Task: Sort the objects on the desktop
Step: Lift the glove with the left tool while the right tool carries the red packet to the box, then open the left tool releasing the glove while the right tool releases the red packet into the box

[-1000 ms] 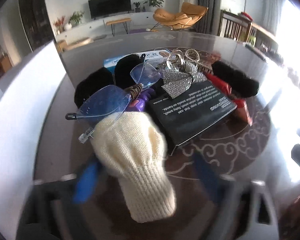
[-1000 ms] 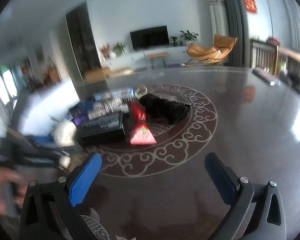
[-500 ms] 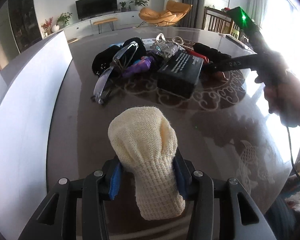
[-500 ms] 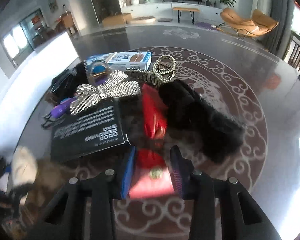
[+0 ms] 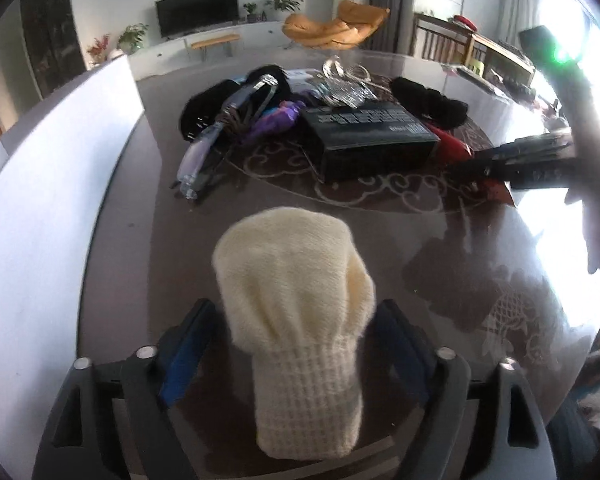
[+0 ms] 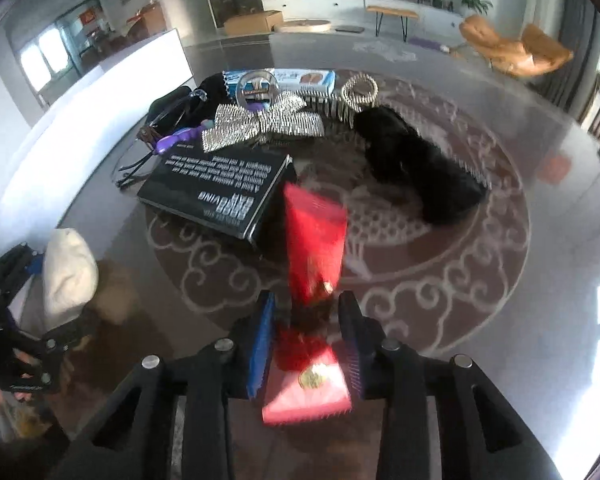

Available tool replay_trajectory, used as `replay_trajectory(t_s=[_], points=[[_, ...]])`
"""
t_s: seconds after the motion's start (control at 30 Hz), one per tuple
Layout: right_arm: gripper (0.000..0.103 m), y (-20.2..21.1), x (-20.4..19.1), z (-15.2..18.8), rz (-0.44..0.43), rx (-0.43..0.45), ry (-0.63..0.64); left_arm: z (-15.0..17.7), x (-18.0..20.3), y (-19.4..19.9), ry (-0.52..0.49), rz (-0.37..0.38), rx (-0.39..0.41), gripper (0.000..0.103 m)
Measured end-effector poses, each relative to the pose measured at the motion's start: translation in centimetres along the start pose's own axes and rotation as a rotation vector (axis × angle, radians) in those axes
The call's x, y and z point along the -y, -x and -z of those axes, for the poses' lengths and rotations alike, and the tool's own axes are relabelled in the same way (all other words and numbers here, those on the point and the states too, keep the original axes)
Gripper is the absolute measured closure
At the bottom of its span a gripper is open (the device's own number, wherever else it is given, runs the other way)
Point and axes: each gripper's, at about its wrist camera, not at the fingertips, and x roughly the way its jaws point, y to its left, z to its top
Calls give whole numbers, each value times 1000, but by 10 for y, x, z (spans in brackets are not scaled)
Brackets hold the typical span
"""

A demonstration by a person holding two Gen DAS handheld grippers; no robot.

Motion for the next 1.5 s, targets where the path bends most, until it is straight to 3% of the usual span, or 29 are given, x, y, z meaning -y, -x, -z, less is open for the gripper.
replay_trajectory(t_s=[0.03,0.1,0.27,0.37,0.43,0.57,0.63,0.7,0.8,0.9,0.93,0.97,1.0,1.03,1.07,1.1,1.13,1.23,1.37,1.43,1.5], points=[[69,0,-1,0,6,15,2,-1,-2,2,-1,3,12,58],[84,0,-3,0,29,9,9,0,-4,6,-2,0,4,63],[84,36,-3,6,-9,44,-28,3,-9,54,42,68,90,63],[84,66,-24,-6,-40,70,18,-3,-24,102,91,126,164,63],[84,85,-48,-20,-82,94,50,-6,-41,129,106,124,202,63],[84,114,-122,-59,-221,165,125,-8,-105,170,173,45,233,63],[84,119,-169,-80,-316,197,160,-4,-154,176,237,-45,215,63],[84,115,-221,-96,-388,219,202,4,-201,170,294,-140,164,63],[84,93,-294,-109,-452,214,266,20,-257,148,381,-214,66,63],[83,57,-353,-107,-444,180,343,33,-289,126,417,-292,-50,58],[81,42,-369,-103,-431,155,373,36,-293,120,412,-316,-76,57],[73,31,-378,-99,-416,128,395,40,-295,115,401,-339,-99,51],[55,16,-388,-95,-391,93,423,43,-297,110,385,-352,-123,49],[47,5,-395,-90,-364,73,450,46,-297,109,372,-341,-129,47],[43,-2,-397,-84,-336,68,478,46,-295,109,356,-340,-132,29],[43,-10,-400,-79,-301,62,508,48,-294,107,329,-371,-153,5],[44,-12,-401,-75,-277,74,541,52,-289,102,288,-420,-187,0],[46,-18,-403,-64,-239,112,634,55,-278,94,204,-483,-237,2],[54,-17,-390,-60,-229,140,622,46,-254,101,194,-440,-186,2],[58,-21,-366,-64,-274,136,569,42,-235,104,193,-385,-163,2],[65,-25,-347,-64,-286,136,547,36,-214,105,164,-379,-142,2]])
